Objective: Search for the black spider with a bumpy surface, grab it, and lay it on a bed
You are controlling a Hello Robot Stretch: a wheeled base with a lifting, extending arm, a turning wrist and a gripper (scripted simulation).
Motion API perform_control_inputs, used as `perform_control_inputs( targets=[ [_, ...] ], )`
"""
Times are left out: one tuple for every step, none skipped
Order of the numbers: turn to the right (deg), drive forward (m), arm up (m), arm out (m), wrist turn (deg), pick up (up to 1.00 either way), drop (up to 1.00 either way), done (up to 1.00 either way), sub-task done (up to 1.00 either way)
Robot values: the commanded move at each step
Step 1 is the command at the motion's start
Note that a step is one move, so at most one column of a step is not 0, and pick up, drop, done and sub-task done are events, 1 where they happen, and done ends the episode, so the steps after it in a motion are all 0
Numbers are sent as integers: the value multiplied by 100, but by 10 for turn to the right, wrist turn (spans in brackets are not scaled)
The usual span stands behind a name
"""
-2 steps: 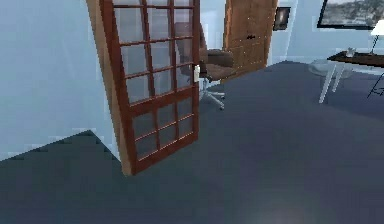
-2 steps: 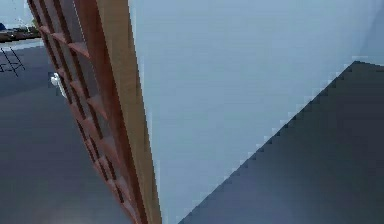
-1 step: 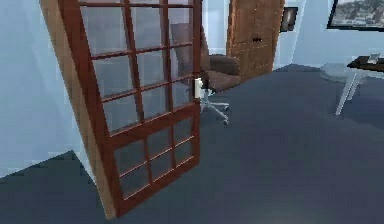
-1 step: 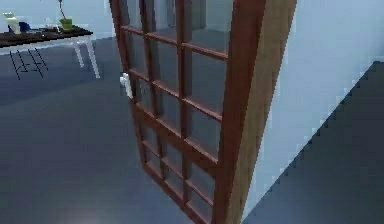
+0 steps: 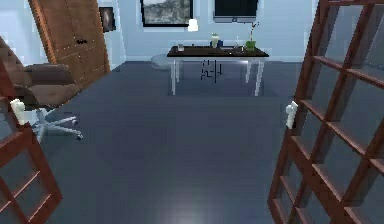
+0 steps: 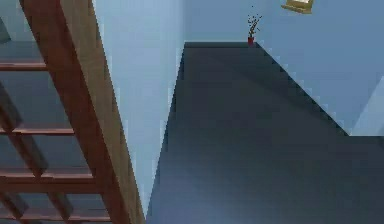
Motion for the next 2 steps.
perform_control_inputs(
  targets=[
    [0, 100, 0, 0, 0, 0, 0, 0, 0],
    [0, 50, 0, 0, 0, 0, 0, 0, 0]
  ],
)
